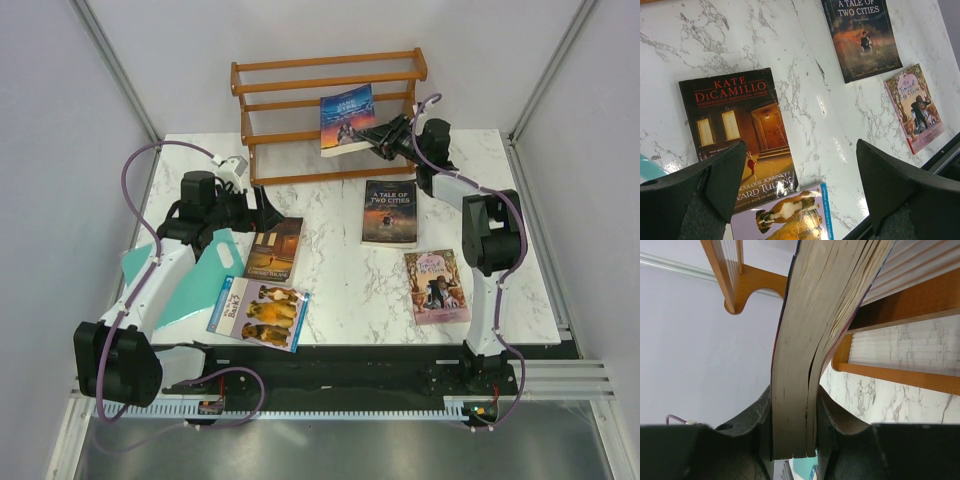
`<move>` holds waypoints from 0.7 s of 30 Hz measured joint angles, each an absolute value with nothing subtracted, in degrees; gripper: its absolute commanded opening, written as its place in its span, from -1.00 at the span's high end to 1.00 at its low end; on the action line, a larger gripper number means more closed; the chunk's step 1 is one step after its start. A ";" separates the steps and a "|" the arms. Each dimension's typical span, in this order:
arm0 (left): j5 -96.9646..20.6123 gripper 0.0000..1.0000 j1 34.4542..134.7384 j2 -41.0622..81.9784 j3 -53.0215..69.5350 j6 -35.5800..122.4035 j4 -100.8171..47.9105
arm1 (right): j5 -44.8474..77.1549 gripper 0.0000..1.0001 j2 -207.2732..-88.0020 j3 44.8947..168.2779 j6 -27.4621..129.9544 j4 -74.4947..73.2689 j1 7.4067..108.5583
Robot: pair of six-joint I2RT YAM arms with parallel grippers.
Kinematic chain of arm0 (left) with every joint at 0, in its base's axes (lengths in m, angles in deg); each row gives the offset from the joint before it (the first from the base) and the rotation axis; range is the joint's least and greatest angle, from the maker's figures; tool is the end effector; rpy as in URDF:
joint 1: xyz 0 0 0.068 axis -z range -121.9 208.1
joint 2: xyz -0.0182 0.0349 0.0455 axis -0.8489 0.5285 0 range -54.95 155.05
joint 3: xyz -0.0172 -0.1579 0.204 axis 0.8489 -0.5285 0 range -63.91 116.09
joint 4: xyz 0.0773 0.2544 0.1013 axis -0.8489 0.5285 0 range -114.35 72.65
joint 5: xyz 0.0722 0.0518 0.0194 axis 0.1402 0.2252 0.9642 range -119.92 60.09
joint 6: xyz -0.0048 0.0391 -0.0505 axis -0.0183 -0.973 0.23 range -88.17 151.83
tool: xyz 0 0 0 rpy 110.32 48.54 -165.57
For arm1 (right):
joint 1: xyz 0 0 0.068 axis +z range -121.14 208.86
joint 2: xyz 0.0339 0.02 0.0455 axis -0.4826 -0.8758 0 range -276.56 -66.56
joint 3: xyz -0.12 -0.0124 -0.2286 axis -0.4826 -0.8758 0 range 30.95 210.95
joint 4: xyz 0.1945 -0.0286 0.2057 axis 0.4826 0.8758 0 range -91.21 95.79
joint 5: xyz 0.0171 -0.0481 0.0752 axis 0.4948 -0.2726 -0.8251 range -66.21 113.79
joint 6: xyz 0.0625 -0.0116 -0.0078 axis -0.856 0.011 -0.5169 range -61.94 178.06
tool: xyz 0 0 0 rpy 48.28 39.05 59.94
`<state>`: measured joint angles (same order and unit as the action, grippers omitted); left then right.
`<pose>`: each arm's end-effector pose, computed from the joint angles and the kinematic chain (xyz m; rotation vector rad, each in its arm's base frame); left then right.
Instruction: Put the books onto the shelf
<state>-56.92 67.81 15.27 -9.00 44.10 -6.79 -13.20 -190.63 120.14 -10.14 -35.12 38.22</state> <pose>0.3024 -0.0746 0.2706 0.2323 2.1488 -0.7276 0.5167 0.1155 0.2130 0.3540 1.7861 1.5161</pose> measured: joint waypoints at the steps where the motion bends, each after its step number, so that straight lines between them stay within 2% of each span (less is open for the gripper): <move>1: -56.92 -0.93 67.81 15.27 -9.02 44.10 -6.77 | -13.18 0.93 -190.82 120.03 -11.19 -35.45 38.05; 13: -57.05 -0.93 67.81 15.27 -9.54 44.10 -6.68 | -14.31 1.00 -192.53 118.48 -14.84 -39.47 36.52; 21: -57.57 -0.91 67.81 16.10 -9.89 44.10 -6.70 | -17.61 1.00 -196.59 118.52 -23.04 -55.25 34.90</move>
